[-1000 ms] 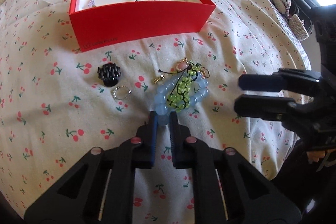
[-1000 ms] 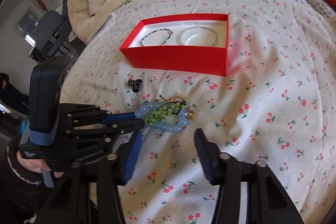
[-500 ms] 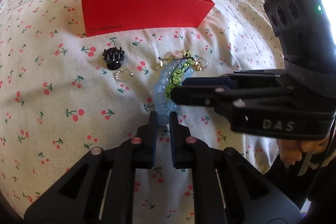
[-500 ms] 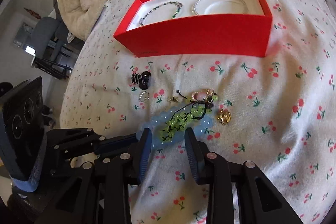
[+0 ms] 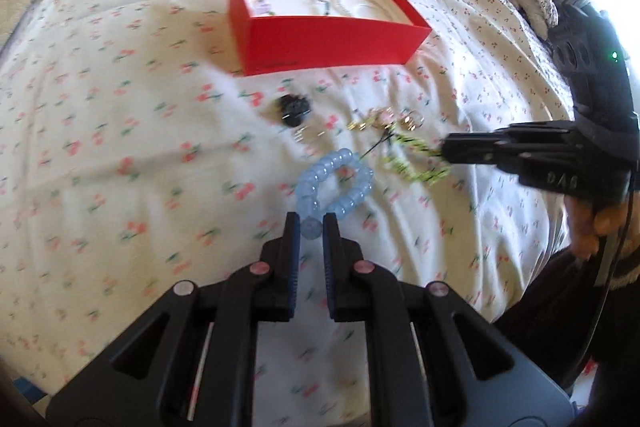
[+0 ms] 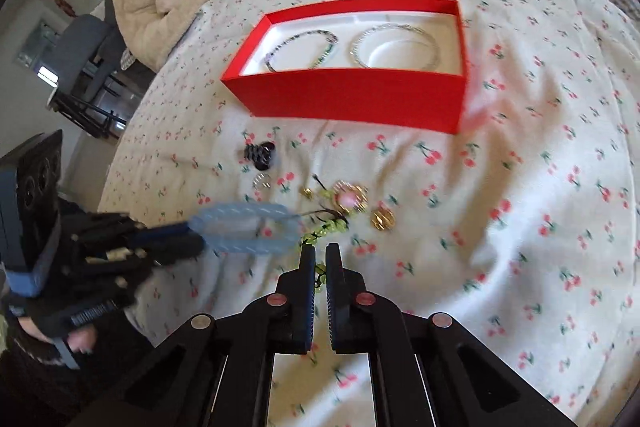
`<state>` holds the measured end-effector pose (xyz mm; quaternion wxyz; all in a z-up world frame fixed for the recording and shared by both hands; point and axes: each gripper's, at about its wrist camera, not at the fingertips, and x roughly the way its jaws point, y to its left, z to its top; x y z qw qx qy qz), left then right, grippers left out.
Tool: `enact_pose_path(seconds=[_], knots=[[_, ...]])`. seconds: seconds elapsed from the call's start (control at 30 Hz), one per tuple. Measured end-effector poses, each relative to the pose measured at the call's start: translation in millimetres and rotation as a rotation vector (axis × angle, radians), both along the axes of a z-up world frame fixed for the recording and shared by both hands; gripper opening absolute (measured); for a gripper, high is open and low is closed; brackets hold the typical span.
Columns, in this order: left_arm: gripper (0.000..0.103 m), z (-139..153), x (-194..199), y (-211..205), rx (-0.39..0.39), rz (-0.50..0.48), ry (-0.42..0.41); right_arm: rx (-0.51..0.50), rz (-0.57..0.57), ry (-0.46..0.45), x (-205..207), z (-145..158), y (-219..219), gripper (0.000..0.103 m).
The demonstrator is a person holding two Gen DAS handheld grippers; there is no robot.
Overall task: Organize jewelry
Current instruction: 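Grasp the light-blue bead bracelet with the left tool while the right tool grasps the green strand, then lift the light-blue bracelet with the left tool while the right tool lifts the green strand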
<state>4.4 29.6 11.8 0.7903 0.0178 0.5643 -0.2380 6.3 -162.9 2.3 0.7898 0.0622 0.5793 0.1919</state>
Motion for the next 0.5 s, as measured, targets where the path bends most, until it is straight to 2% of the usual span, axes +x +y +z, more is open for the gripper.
enact_pose_path(seconds=[0.17, 0.2, 0.27, 0.33, 0.4, 0.47, 0.5], knots=[[0.013, -9.3, -14.9, 10.6, 0.107, -0.033, 0.015, -0.055, 0.002, 0.014, -16.0, -0.3, -20.4, 0.005], [0.013, -11.9, -18.0, 9.3, 0.15, -0.041, -0.002, -0.079, 0.009, 0.009, -19.3, -0.4, -23.9, 0.005], [0.013, -12.7, -19.9, 5.7, 0.174, -0.066, -0.029, -0.096, 0.016, -0.003, -24.1, 0.5, -32.3, 0.006], [0.019, -11.2, -19.7, 4.5, 0.145, -0.091, -0.042, -0.083, 0.014, -0.016, -26.5, 1.4, -40.3, 0.008], [0.043, -8.4, -17.7, 5.2, 0.116, -0.109, -0.059, -0.067, 0.009, -0.038, -29.7, 5.2, -50.0, 0.013], [0.048, -4.5, -13.6, 5.9, 0.113, -0.118, -0.093, -0.059, 0.008, -0.05, -29.6, 8.5, -52.9, 0.019], [0.048, -2.1, -9.6, 8.0, 0.117, -0.112, -0.11, -0.053, 0.009, -0.053, -29.4, 9.6, -53.2, 0.03]])
